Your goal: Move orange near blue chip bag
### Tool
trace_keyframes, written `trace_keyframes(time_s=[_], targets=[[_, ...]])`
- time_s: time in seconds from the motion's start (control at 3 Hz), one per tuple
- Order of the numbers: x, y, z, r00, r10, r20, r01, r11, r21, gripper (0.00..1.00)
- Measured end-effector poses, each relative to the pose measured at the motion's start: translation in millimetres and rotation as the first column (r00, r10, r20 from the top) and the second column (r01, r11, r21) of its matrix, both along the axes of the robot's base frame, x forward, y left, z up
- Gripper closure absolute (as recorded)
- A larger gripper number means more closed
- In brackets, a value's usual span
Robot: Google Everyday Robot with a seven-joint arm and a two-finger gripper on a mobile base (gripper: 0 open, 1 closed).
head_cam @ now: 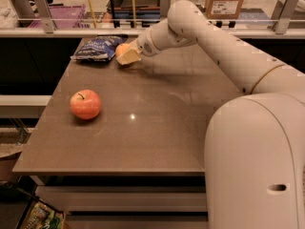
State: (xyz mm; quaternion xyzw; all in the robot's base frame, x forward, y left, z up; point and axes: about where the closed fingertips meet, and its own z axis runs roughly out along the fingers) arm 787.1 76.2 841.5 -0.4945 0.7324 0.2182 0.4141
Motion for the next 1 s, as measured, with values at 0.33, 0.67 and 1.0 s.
trace_keyframes(time_s=[0.33,0.67,1.0], targets=[[0.0,0.1,0.2,1.0,0.0,0.0,0.0,1.0,0.0,0.14],[-0.4,3.0,-2.1,1.0,0.004,-0.004,-0.004,1.0,0.0,0.0],[-0.4,3.1,-2.2,1.0,0.004,-0.004,-0.004,1.0,0.0,0.0]])
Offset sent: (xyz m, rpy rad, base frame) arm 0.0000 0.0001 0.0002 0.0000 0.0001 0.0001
